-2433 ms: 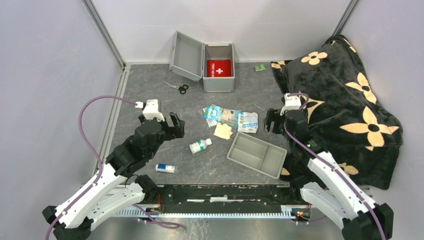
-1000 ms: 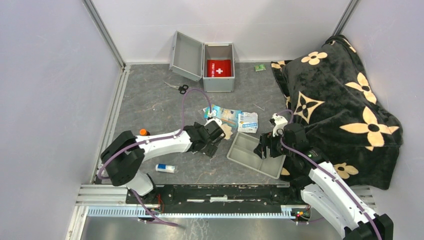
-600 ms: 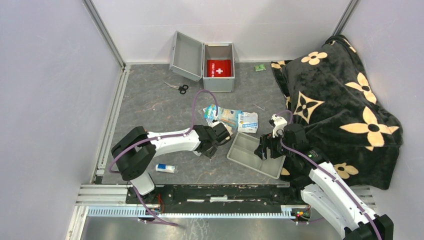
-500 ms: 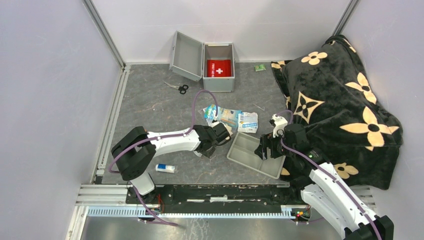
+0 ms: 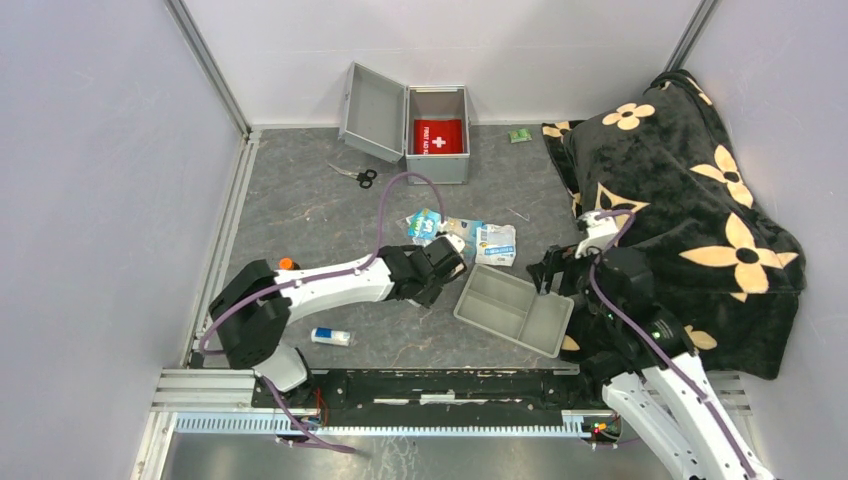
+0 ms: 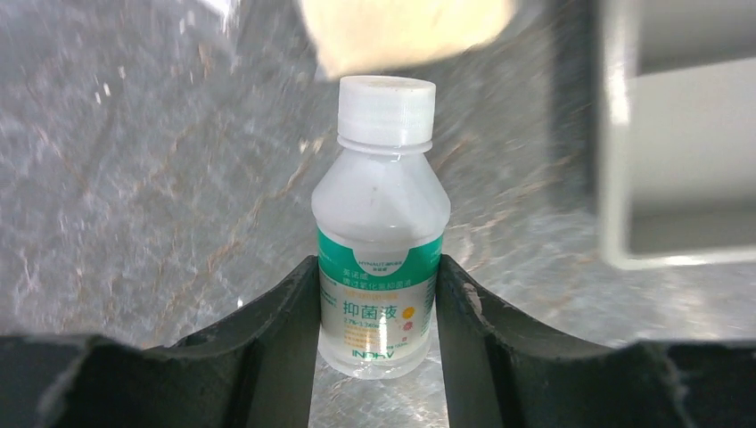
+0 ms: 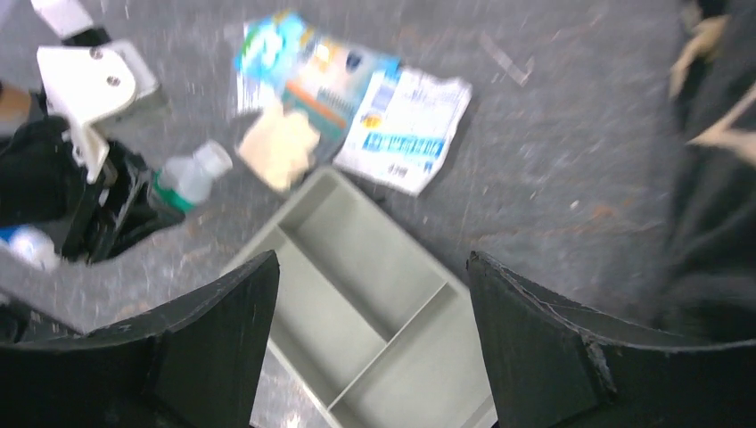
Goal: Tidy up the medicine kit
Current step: Pick up the pill bottle at the center of the board, then place the pill bottle in the medicine box compartment.
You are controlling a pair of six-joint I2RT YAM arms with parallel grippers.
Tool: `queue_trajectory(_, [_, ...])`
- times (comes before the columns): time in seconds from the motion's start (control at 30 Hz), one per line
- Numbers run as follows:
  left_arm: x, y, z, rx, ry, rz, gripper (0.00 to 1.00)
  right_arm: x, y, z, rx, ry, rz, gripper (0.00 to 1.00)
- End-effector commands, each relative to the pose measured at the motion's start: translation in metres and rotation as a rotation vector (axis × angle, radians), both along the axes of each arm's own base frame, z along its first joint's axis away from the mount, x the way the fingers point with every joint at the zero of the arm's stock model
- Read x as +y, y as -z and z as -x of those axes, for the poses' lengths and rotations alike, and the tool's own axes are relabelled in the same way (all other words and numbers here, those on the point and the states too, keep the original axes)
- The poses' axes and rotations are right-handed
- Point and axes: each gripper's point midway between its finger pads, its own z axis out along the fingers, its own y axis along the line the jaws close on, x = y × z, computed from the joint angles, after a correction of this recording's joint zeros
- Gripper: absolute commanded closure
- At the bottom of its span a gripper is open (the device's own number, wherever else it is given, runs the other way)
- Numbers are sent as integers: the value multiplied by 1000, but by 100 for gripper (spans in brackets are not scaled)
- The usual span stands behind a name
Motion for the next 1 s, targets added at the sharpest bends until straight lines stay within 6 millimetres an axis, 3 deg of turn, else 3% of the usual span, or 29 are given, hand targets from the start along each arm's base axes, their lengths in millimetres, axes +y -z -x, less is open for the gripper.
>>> queue_trajectory(0.0, [-65, -89, -20, -158, 163, 304, 53, -36, -67, -7, -198, 209, -39, 16])
queue_trajectory(0.1, [-84, -111, -18, -178, 255, 376, 54, -50, -93, 1, -293, 264, -63, 16])
queue_trajectory(0.27, [-115, -125, -8, -194, 403, 427, 63, -59, -131, 17, -465, 268, -124, 17])
queue_trajectory(0.43, [-142, -135, -7, -282, 527, 496, 61, -73, -152, 29, -550, 309, -130, 17])
queue_trajectory(0.73, [-171, -110, 0, -316, 880, 411, 58, -86, -161, 41, -573, 340, -109, 16])
queue_trajectory(0.97, [-179, -87, 6, -333, 1124, 315, 63, -93, -165, 47, -586, 360, -101, 16])
